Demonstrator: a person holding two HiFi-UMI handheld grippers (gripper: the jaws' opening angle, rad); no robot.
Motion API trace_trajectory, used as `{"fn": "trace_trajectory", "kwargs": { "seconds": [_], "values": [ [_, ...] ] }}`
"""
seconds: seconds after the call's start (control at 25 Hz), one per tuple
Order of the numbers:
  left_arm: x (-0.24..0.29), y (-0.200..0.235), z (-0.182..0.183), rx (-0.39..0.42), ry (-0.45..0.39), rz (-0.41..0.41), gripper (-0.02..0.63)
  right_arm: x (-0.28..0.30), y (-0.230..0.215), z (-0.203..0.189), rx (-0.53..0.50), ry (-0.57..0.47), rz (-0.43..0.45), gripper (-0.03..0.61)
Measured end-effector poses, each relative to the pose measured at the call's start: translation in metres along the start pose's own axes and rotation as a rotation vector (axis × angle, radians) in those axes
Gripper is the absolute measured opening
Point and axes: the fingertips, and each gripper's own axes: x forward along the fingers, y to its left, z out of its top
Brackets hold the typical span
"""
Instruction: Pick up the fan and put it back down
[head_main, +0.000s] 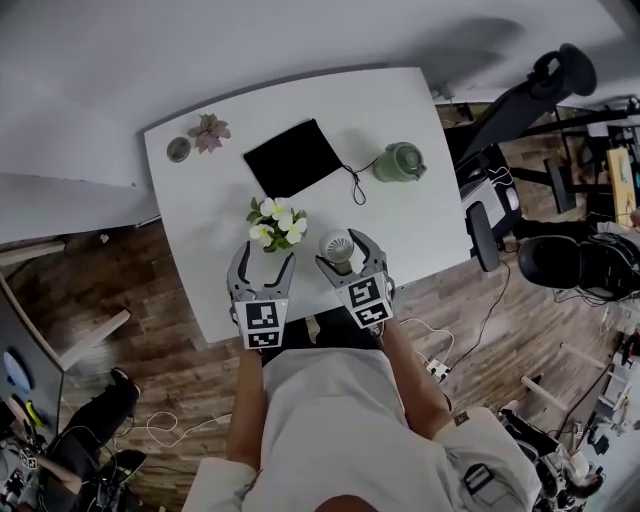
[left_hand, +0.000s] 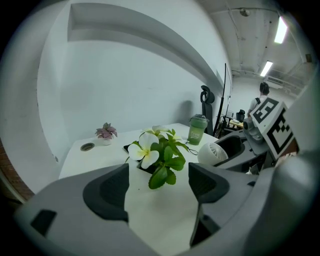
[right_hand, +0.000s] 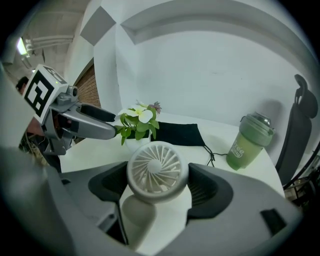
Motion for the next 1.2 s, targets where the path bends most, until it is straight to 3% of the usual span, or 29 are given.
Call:
{"fn": "trace_trajectory", "kwargs": {
  "seconds": [0.64,1.2],
  "values": [
    [0.016,-0.006,-0.042,-0.027,0.089,-0.028,0.368,0.030,0.006,-0.040,0.037,0.094,0.016,0.370],
    [0.024,-0.009,-0.054,-0.040,0.126,-0.025,0.368,0.042,0.002,-0.054,0.065,0.144,0.032,0.371]
  ]
}}
